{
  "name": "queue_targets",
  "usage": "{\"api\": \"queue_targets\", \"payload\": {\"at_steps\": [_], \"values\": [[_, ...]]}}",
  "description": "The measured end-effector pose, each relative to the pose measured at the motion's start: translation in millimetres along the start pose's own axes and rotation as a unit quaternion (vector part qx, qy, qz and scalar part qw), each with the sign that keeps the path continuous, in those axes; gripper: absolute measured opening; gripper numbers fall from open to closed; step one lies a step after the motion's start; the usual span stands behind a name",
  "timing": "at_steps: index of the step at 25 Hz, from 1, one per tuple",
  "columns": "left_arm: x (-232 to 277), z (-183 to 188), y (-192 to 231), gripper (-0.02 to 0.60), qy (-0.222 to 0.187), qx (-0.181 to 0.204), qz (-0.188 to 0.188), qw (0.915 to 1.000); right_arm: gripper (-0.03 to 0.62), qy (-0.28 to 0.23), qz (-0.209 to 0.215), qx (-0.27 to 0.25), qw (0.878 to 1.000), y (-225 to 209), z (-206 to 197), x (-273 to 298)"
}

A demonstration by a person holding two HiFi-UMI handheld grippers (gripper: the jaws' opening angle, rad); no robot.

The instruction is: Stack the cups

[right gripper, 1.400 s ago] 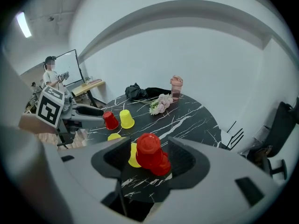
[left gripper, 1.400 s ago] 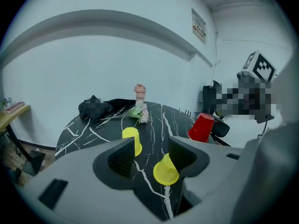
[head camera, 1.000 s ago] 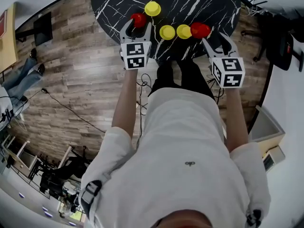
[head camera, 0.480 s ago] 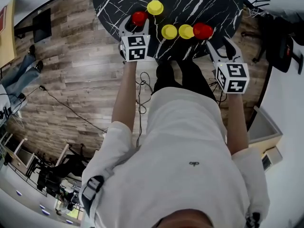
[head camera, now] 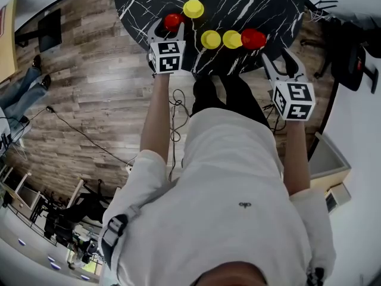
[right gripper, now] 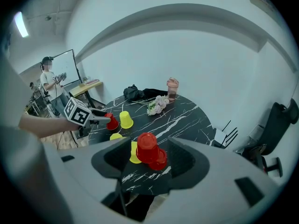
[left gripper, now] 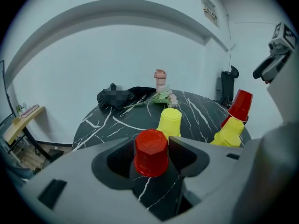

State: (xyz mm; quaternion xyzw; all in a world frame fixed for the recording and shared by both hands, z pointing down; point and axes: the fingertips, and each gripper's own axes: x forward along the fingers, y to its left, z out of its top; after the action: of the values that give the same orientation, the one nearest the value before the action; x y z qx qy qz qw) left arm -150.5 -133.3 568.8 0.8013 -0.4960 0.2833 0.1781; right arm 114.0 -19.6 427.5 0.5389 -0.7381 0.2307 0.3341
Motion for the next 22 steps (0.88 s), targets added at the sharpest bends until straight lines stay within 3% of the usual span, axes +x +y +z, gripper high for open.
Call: {"api": "queue_targets", "payload": {"at_steps": [22], "values": [[-15.0,8.1,-4.7,0.216,-0.011,0.003,-0.007,0.9999,0.245,-0.014,0.006,0.011,1.0,0.6,8.0,-1.5]]}}
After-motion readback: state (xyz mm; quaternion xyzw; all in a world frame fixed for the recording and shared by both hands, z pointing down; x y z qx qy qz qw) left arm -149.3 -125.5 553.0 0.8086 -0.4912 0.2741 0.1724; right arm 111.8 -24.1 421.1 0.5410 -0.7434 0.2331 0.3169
